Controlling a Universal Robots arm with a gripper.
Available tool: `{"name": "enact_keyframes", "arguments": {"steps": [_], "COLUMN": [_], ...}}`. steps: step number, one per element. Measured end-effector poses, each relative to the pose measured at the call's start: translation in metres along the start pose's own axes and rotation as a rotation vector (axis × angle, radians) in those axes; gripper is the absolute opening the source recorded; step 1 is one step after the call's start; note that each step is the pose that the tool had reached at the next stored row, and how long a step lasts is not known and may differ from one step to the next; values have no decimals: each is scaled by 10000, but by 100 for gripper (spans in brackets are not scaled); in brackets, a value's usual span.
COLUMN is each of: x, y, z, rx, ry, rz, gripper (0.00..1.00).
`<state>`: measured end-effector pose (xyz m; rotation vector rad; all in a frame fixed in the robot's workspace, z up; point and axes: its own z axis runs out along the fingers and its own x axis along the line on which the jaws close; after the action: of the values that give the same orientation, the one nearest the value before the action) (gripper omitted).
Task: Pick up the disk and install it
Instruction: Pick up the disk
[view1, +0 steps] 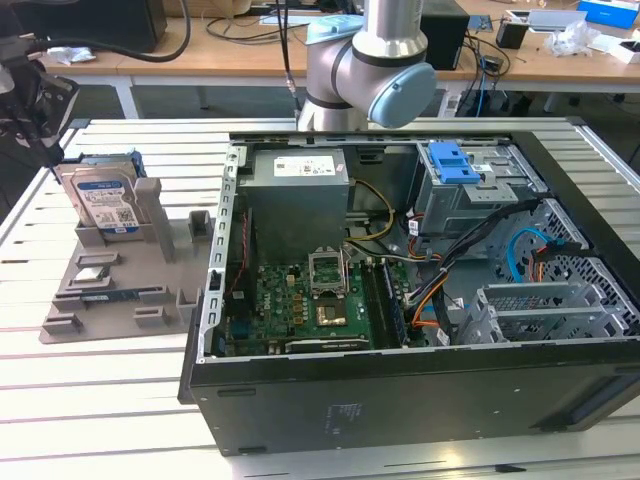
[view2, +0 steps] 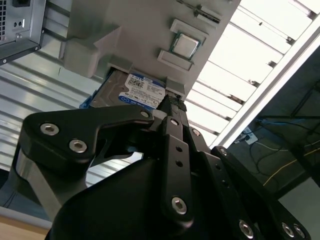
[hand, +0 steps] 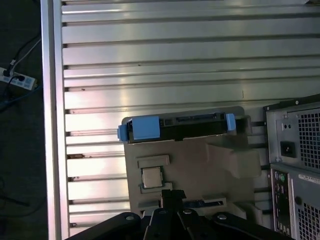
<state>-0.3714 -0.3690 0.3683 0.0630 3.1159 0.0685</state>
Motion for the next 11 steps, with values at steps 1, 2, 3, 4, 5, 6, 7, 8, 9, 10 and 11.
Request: {"name": "enact_keyframes", "arguments": {"steps": [1,2,3,4,5,6,7,8,9,10,11], "x": [0,0,0,0,0,0,0,0,0,0,0], "y": [0,0,0,0,0,0,0,0,0,0,0], "z": [0,0,0,0,0,0,0,0,0,0,0], "rx": [-3,-8,-11,-16,-25,-36,-46,-52,-57,-65,-71], "ry": [5,15,22,30,48,68,88,99,109,125,136], "rz": [-125,-333,-507,-682,-1079,-1518,-1981,-2245,-2456,-2810,-3052], "gripper": [11,11,11,11,11,11,11,11,11,11,11]}}
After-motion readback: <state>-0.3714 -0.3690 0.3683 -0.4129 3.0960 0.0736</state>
